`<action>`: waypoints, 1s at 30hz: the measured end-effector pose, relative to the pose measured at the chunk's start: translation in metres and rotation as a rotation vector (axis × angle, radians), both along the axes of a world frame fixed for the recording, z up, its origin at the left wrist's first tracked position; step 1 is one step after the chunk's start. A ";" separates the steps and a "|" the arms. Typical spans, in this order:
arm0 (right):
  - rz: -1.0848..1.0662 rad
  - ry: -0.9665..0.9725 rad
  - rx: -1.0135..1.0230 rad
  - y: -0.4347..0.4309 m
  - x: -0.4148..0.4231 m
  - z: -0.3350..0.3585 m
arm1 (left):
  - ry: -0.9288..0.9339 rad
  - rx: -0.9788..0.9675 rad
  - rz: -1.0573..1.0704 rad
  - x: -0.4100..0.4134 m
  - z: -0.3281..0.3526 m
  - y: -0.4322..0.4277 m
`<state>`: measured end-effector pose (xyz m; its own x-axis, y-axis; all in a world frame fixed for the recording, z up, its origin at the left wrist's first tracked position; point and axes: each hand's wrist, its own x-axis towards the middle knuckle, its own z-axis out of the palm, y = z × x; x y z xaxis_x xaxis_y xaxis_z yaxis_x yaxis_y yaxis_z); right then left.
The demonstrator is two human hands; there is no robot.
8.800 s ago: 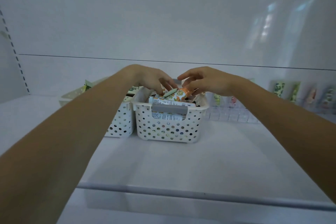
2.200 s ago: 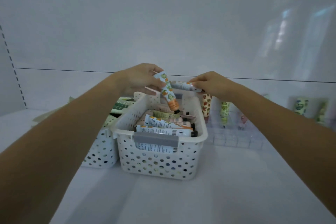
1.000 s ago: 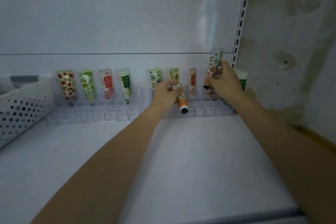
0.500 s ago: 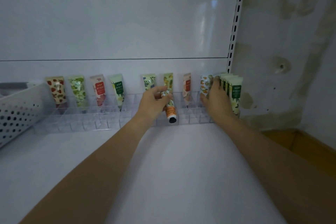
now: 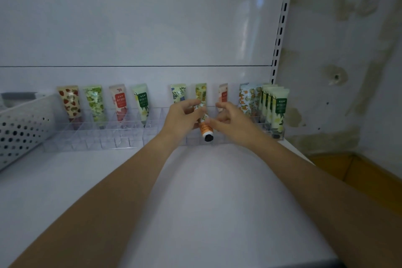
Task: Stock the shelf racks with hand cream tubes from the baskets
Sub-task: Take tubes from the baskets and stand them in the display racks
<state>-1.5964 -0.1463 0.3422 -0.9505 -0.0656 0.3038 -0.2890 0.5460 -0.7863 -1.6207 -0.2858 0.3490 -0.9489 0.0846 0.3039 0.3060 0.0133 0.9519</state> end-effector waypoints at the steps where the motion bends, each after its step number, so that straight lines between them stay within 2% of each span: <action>1: 0.019 -0.021 -0.041 0.001 0.001 -0.001 | -0.003 -0.014 -0.011 0.001 0.000 0.001; 5: 0.034 -0.052 -0.153 0.005 0.003 0.004 | 0.019 -0.038 -0.073 0.005 -0.002 0.005; 8: 0.037 -0.061 -0.120 0.007 0.001 0.005 | 0.053 -0.059 -0.115 0.007 -0.002 0.010; 11: -0.019 0.021 -0.025 0.014 0.001 0.012 | 0.094 -0.060 -0.134 0.006 -0.001 0.008; 13: -0.107 0.120 -0.004 0.023 0.003 0.018 | 0.226 -0.203 -0.069 0.004 -0.005 0.003; 16: -0.268 0.308 0.004 0.046 0.008 0.029 | 0.469 -0.673 0.060 0.000 -0.016 -0.008; 19: -0.425 0.464 0.102 0.064 0.011 0.036 | 0.523 -1.073 0.109 -0.003 -0.027 -0.013; 21: -0.501 0.518 0.153 0.071 0.010 0.038 | 0.505 -1.146 0.131 -0.003 -0.028 -0.014; 25: -0.617 0.513 0.275 0.074 0.003 0.038 | 0.497 -1.170 0.090 -0.003 -0.027 -0.016; 30: -0.620 0.485 0.434 0.071 -0.006 0.030 | 0.489 -1.188 0.050 -0.005 -0.026 -0.019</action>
<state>-1.6021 -0.0749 0.3724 -0.6273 0.2143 0.7488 -0.0901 0.9350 -0.3430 -1.6260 -0.3046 0.3235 -0.7705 0.5099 0.3826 0.5933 0.7932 0.1376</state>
